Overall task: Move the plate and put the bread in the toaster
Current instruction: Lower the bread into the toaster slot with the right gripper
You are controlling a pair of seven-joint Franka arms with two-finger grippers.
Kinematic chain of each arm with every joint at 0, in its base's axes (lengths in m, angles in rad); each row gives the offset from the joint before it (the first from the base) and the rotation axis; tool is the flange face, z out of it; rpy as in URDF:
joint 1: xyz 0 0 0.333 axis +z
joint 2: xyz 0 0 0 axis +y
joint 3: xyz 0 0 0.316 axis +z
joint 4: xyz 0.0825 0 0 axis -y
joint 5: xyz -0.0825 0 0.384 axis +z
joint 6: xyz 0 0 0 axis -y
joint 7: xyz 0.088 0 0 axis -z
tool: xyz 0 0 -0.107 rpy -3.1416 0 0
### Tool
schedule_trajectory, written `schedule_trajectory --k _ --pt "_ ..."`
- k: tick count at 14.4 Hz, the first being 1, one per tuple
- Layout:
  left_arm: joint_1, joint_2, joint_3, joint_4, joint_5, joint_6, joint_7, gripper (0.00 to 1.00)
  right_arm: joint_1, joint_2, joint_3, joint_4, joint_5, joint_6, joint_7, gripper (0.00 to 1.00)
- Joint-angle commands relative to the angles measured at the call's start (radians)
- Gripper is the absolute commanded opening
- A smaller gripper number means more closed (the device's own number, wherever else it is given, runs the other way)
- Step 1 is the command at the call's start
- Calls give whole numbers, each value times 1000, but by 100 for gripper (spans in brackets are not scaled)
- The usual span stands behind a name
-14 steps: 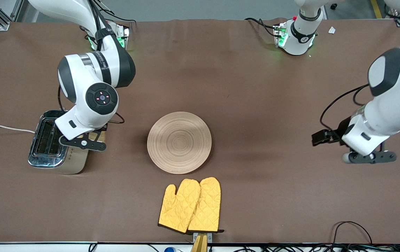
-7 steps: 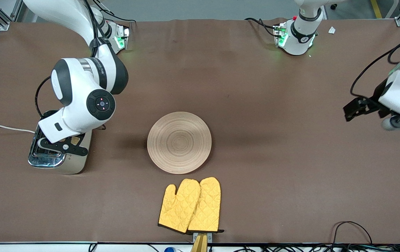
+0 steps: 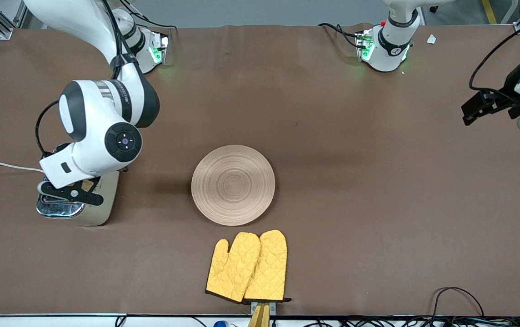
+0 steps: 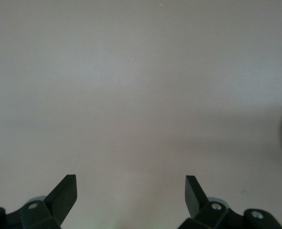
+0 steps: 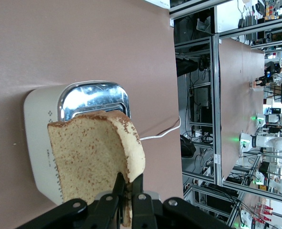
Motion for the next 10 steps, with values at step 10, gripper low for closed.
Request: schedule_trajectory --k 10 --pt "-29 -22 79 -37 -88 -3 43 100 -76 -209 9 -369 -70 213 64 0"
